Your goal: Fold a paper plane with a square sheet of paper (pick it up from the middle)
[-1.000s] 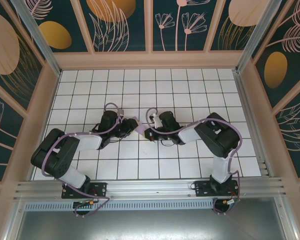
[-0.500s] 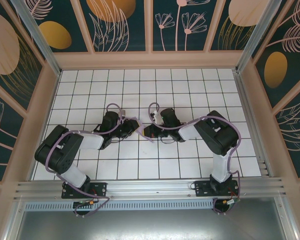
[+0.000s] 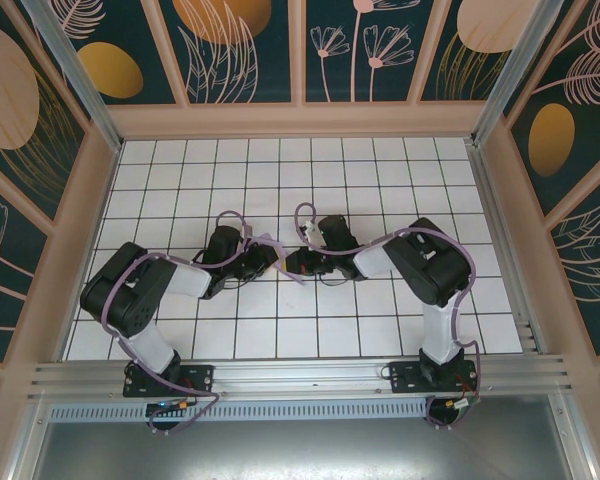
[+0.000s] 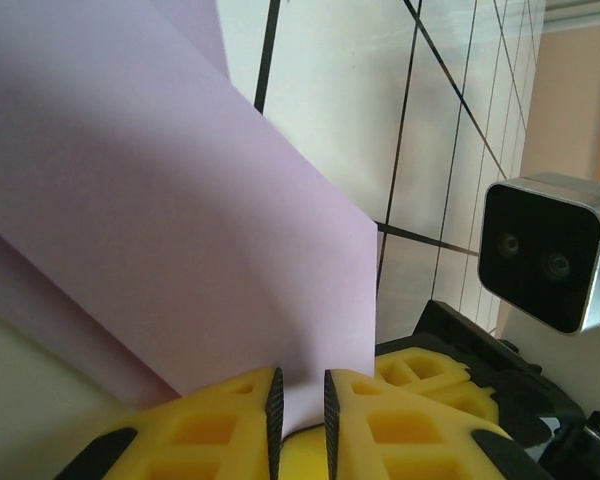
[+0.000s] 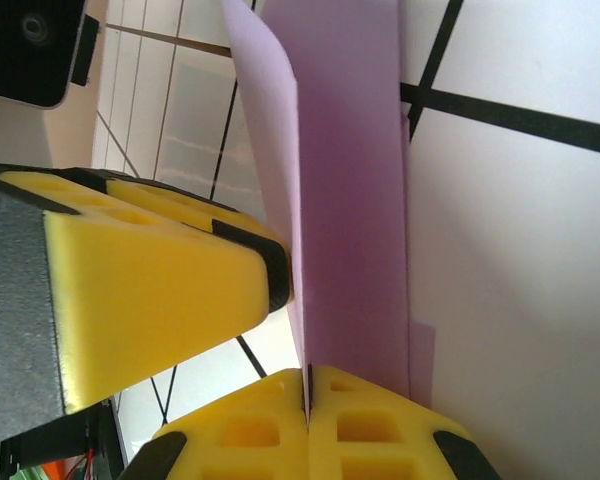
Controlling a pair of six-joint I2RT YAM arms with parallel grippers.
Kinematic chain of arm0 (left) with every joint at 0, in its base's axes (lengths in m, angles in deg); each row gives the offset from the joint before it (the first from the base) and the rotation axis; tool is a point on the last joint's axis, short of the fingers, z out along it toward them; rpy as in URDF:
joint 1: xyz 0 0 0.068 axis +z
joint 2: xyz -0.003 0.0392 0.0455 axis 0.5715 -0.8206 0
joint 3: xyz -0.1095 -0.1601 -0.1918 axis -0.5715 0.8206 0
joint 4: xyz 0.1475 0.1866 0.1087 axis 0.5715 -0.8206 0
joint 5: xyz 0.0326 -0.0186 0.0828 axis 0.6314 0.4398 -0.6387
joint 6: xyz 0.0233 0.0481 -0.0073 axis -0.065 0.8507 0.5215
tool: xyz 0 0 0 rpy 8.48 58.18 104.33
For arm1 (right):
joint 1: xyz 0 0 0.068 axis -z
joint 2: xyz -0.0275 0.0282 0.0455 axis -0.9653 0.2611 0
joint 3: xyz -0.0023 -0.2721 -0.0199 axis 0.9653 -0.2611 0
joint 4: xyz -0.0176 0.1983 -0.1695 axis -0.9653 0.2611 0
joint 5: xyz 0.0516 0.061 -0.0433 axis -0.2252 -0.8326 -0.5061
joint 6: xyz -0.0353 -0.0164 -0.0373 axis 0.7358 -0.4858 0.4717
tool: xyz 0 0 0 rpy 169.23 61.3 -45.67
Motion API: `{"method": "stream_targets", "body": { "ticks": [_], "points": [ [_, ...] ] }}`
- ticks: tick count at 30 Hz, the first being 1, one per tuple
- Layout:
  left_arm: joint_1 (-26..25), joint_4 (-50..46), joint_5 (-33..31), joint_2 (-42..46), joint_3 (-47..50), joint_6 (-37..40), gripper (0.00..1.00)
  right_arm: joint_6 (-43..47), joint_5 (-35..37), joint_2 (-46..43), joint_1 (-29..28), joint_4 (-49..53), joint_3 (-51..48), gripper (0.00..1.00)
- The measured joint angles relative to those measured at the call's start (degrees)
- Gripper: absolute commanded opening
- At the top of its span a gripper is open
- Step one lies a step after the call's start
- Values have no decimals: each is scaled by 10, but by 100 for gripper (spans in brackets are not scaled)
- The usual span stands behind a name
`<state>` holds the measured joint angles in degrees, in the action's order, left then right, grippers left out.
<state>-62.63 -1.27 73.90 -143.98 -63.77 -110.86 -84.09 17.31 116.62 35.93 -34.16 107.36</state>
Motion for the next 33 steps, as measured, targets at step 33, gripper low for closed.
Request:
{"method": "stream_targets", "body": {
  "ticks": [33],
  "points": [
    [0,-10,-2,-29,-13,10,19,104,21,-34,0,164,45,28]
  ]
}}
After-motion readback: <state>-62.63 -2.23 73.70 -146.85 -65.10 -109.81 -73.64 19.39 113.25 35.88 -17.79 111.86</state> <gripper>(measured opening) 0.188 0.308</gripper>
